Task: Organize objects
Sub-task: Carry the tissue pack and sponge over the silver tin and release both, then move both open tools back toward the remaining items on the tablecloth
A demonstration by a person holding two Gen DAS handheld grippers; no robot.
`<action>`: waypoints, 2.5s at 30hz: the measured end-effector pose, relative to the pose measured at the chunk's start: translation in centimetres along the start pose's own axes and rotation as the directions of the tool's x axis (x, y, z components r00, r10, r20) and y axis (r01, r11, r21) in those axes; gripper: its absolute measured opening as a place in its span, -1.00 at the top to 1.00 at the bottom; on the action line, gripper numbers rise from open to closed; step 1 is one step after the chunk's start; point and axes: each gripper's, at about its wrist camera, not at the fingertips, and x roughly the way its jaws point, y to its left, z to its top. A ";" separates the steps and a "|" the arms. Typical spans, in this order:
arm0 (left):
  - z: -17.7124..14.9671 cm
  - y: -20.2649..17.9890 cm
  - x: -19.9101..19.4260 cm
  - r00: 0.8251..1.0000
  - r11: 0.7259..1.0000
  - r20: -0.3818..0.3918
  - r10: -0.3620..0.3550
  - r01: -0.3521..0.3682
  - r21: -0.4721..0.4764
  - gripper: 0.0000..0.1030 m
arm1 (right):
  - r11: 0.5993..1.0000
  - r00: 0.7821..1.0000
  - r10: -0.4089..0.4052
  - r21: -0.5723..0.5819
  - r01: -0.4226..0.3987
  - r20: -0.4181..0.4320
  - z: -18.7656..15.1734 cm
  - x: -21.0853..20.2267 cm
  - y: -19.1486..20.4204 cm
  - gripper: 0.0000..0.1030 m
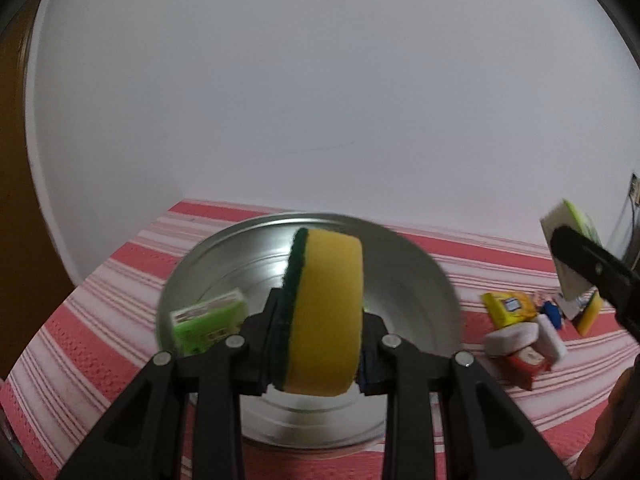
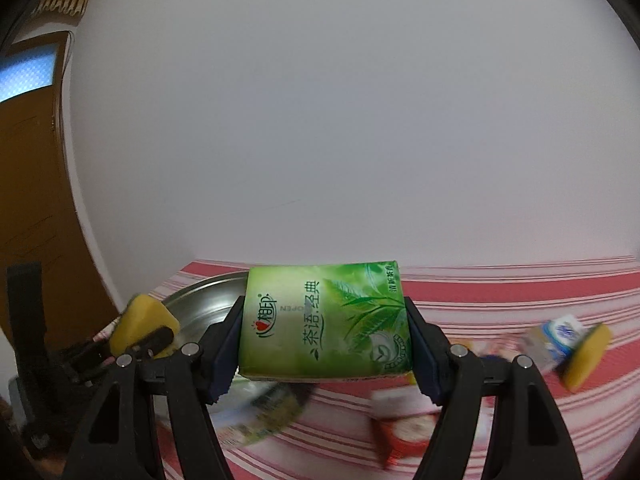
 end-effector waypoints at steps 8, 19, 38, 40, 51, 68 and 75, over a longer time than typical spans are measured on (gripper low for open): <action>-0.5 2.2 1.4 0.999 0.999 -0.041 0.013 -0.015 -0.050 0.45 | 0.997 0.995 0.066 -0.027 -0.068 -0.079 1.5 5.1 4.5 -0.43; -0.7 2.7 3.0 0.996 0.998 -0.085 0.039 -0.043 -0.050 0.45 | 0.992 0.954 0.121 -0.002 -0.127 -0.273 2.5 12.2 7.0 -0.43; -1.0 2.0 3.6 0.992 0.995 -0.108 0.070 -0.077 -0.061 -0.28 | 0.982 0.814 0.087 -0.086 -0.166 -0.574 1.9 19.1 8.1 -0.44; -0.9 2.1 3.0 0.991 0.991 -0.073 0.115 -0.120 -0.065 -0.61 | 0.981 0.822 0.101 -0.083 -0.177 -0.561 2.0 18.8 7.7 -0.44; -0.9 3.3 2.6 0.993 0.987 -0.011 0.120 -0.121 -0.110 -1.00 | 0.963 0.936 0.255 0.157 -0.221 -0.244 4.4 13.4 3.3 -0.44; -1.1 2.3 2.0 0.972 0.978 0.117 0.204 -0.197 -0.068 -1.00 | 0.986 0.962 -0.146 -0.047 0.161 0.231 -1.5 1.4 -1.4 -0.44; -1.6 0.7 1.4 0.955 0.971 0.174 0.239 -0.235 -0.043 -1.00 | 0.970 0.948 -0.184 -0.108 0.218 0.261 -4.1 0.7 -1.8 -0.44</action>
